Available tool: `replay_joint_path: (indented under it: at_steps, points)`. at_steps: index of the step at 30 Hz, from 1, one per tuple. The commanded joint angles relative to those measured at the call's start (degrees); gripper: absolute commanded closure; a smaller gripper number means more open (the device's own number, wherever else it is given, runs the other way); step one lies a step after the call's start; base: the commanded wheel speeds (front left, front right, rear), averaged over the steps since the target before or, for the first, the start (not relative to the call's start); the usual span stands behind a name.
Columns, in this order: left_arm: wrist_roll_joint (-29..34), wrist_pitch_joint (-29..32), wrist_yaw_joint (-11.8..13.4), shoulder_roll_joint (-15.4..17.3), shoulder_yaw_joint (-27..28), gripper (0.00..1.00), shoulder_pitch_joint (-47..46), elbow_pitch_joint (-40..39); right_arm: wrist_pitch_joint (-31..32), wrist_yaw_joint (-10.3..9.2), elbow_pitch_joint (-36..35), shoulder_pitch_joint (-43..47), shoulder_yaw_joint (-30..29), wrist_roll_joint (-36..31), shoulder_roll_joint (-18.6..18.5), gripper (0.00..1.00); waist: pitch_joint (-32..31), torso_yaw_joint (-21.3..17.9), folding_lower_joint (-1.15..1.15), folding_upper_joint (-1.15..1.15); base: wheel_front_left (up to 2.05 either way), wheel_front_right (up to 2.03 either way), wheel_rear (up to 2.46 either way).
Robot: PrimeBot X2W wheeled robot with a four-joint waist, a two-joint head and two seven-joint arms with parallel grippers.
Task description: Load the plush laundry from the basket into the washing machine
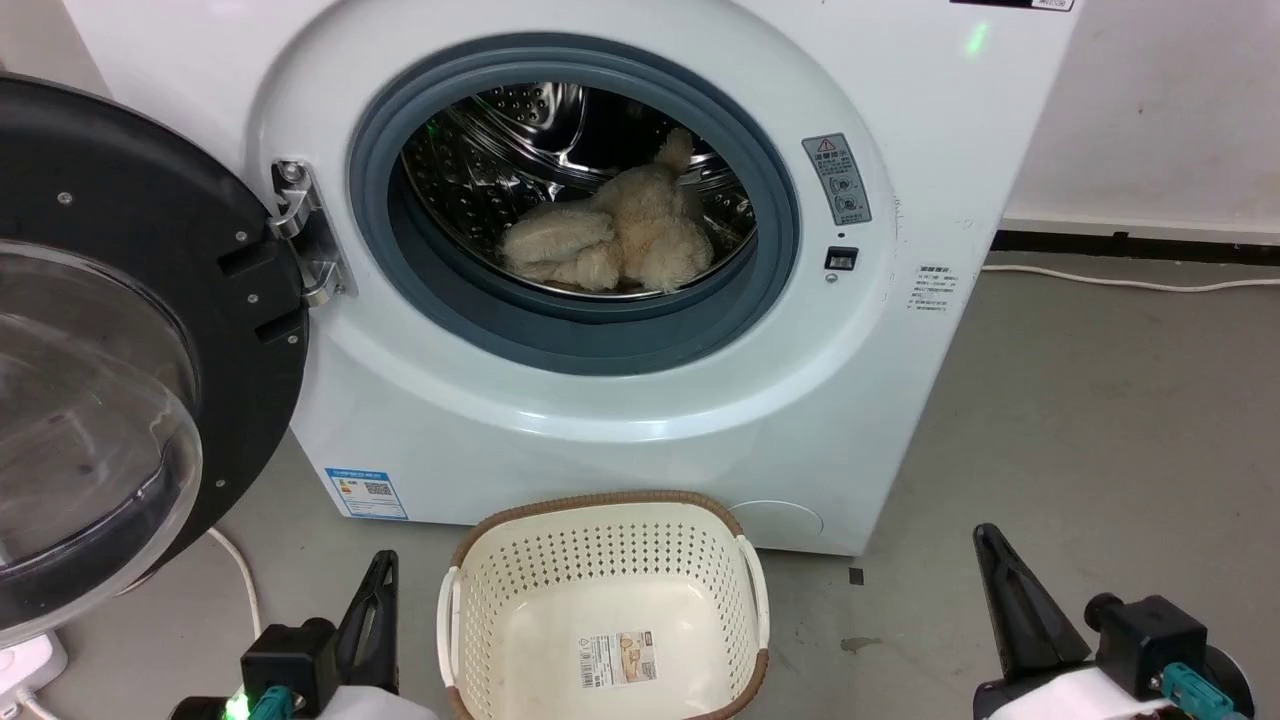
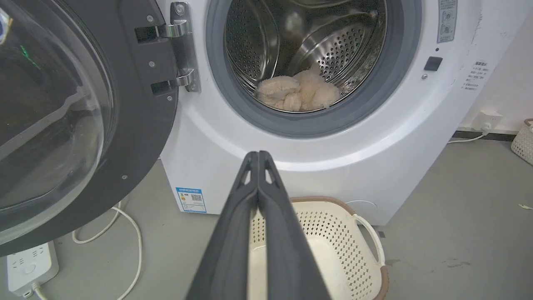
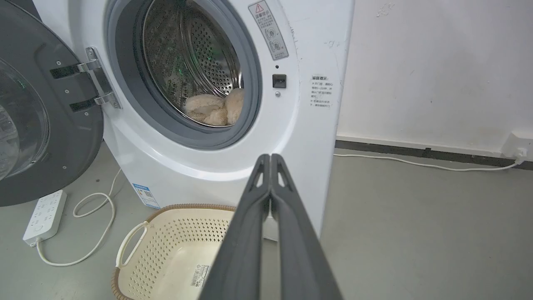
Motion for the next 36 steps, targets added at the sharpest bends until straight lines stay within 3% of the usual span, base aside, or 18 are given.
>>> replay_joint_path:
  at_steps: [1,36]
  points:
    - [0.5,0.3,0.1,-0.3,0.2,1.00,-1.1,-0.4,0.2,0.03,-0.2,-0.8,-0.2,-0.6,0.0,1.00,0.0,0.0,0.00,0.00,0.00,0.00,0.00]
    - [4.1,4.7,0.8,-0.9,0.6,1.00,-3.3,-2.4,4.7,0.04,-0.4,-3.1,-1.7,-4.6,0.0,1.00,0.0,-0.6,0.00,0.00,0.00,0.00,0.00]
